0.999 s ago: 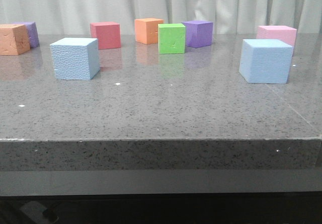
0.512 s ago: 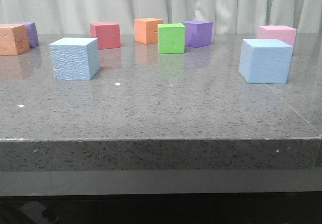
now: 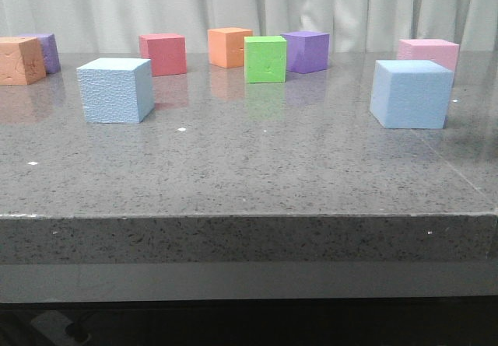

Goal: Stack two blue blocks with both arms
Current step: 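Reach the right gripper down and grasp the light blue cube beside the pink cube, then carry the blue cube with the right gripper to table center and set it down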

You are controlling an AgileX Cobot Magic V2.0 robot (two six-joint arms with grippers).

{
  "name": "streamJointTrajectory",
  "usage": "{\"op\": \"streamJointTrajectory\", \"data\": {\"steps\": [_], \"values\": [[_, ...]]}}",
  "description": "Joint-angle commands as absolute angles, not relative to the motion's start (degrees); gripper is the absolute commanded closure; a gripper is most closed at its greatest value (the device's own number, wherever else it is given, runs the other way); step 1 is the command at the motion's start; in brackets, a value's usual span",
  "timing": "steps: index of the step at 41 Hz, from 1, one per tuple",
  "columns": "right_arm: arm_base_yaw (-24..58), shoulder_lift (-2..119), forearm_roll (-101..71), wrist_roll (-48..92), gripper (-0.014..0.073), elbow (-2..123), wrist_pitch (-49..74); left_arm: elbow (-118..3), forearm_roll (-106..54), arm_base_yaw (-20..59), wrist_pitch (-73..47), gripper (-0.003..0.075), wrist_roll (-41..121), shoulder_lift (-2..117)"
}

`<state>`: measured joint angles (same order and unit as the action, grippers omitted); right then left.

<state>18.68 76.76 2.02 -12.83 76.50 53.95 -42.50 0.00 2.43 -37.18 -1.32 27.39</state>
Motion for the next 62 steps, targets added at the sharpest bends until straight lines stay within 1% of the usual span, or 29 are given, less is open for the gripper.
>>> {"op": "streamJointTrajectory", "data": {"steps": [1, 12, 19, 34, 36, 41, 44, 51, 58, 62], "values": [[18.94, 78.95, 9.01, -19.39, -0.0019, 80.60, 52.25, -44.43, -0.31, 2.82, -32.68, 0.0377, -1.72, 28.08], [18.88, 88.43, 10.36, -22.62, -0.0019, 84.97, 49.60, -44.43, -0.31, 2.82, -32.68, 0.0377, -1.72, 28.08], [18.27, 93.21, 10.54, -25.82, -0.0019, 85.20, 47.83, -44.43, -0.31, 2.82, -32.68, 0.0377, -1.72, 28.08], [17.42, 99.20, 10.05, -26.33, -0.0017, 85.20, 48.10, -44.43, -0.31, 2.82, -32.68, 0.0377, -1.72, 28.08], [17.42, 99.20, 9.97, -26.33, 0.0002, 85.20, 48.34, -44.43, -0.31, 2.82, -32.68, 0.0377, -1.72, 28.08], [17.42, 99.14, 9.84, -26.33, 0.0141, 85.60, 49.41, -44.43, -0.31, 2.82, -32.68, 0.0377, -1.72, 28.08], [17.49, 99.09, 9.15, -26.33, 0.0187, 86.56, 51.31, -44.43, -0.31, 2.82, -32.68, 0.0377, -1.72, 28.08], [19.28, 98.74, 8.18, -26.09, 0.0200, 91.14, 56.90, -44.43, -0.31, 2.82, -32.68, 0.0377, -1.72, 28.08], [24.86, 98.81, 8.29, -26.10, 0.0200, 95.83, 57.78, -44.43, -0.31, 2.82, -32.68, 0.0377, -1.72, 28.08], [28.52, 99.49, 9.38, -28.85, 0.0200, 97.38, 57.38, -44.43, -0.31, 2.82, -32.68, 0.0377, -1.72, 28.08]]}}
